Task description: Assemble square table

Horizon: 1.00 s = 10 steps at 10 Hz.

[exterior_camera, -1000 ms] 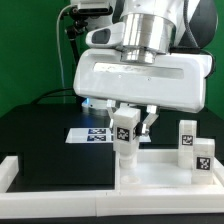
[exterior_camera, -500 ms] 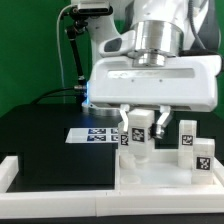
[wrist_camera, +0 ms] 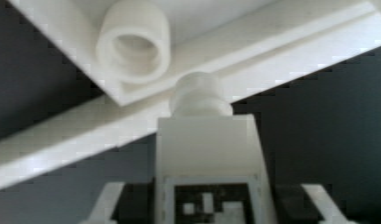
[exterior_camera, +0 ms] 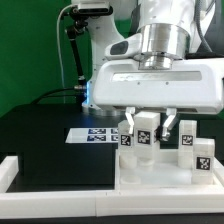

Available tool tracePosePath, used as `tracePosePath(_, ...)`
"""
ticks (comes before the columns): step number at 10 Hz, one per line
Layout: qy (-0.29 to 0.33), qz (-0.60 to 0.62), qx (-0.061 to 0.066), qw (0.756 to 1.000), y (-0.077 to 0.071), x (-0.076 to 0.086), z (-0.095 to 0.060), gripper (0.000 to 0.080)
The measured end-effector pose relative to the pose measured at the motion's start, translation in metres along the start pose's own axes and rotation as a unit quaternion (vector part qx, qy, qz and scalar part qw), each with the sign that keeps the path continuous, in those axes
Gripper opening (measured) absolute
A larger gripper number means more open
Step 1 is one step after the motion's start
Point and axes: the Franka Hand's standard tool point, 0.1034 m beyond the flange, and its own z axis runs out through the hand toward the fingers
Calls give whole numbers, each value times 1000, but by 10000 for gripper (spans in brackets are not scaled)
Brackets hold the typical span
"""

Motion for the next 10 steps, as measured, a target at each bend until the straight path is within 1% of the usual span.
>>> tracePosePath(1,2,1,-2,1000,7,-7,2,287)
tracePosePath(2,3,-5,-3,1000,9,-14,4,287)
tracePosePath(3,2,-5,-7,1000,12,-17,7,287)
tracePosePath(4,4,-10,-8,1000,13,-17,8,287)
tracePosePath(8,-1,-8,-4,1000,0,-29,9,287)
tracePosePath(10,2,-11,-4,1000,1,-29,9,287)
